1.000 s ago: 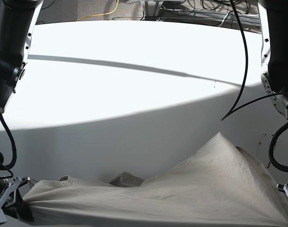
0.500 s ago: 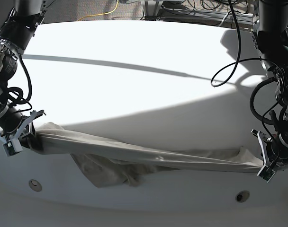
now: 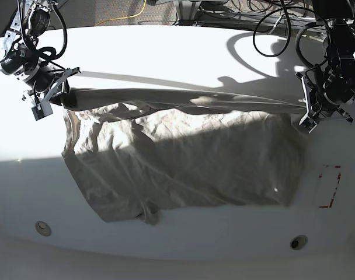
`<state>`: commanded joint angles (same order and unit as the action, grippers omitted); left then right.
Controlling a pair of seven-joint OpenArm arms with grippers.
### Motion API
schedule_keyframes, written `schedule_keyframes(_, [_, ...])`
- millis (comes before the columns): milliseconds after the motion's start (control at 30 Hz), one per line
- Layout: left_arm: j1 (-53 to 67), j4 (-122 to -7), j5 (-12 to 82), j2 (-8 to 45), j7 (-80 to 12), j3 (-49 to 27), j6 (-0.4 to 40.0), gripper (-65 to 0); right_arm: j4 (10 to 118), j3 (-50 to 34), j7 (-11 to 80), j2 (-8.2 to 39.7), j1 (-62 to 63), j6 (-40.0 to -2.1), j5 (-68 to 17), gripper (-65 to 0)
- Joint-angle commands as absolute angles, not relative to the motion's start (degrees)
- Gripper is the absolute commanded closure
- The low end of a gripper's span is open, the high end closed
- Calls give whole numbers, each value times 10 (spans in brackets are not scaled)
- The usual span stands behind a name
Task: Layout the t-shirt on the table in an organized manner, then fold the t-shirt properly
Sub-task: 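Drag the held shirt edge back across the table with both grippers, laying it flat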
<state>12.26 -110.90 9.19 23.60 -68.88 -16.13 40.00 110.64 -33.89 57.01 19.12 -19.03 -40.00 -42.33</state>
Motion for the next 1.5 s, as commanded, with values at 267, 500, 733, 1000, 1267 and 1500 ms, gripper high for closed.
schedule_keyframes(267, [170, -1109, 89, 239, -689, -173, 400, 0, 1106, -338, 570, 176, -218, -400, -408, 0])
schedule_keyframes(500, [201, -1105, 87, 239, -688, -173, 400, 0, 1106, -339, 569, 149, -225, -400, -336, 0])
schedule_keyframes(733, [218, -1105, 87, 239, -687, -173, 400, -74, 1106, -341, 569, 124, -225, -400, -262, 0])
schedule_keyframes(1000, [218, -1105, 87, 240, -687, -173, 400, -251, 1106, -341, 569, 88, -225, -400, -179, 0])
schedule_keyframes(1267, [233, -1104, 86, 250, -687, -170, 400, -257, 1106, -341, 569, 77, -225, -400, -134, -11])
schedule_keyframes(1500, [258, -1105, 87, 263, -687, -169, 400, -461, 1111, -344, 571, 73, -233, -400, -103, -327])
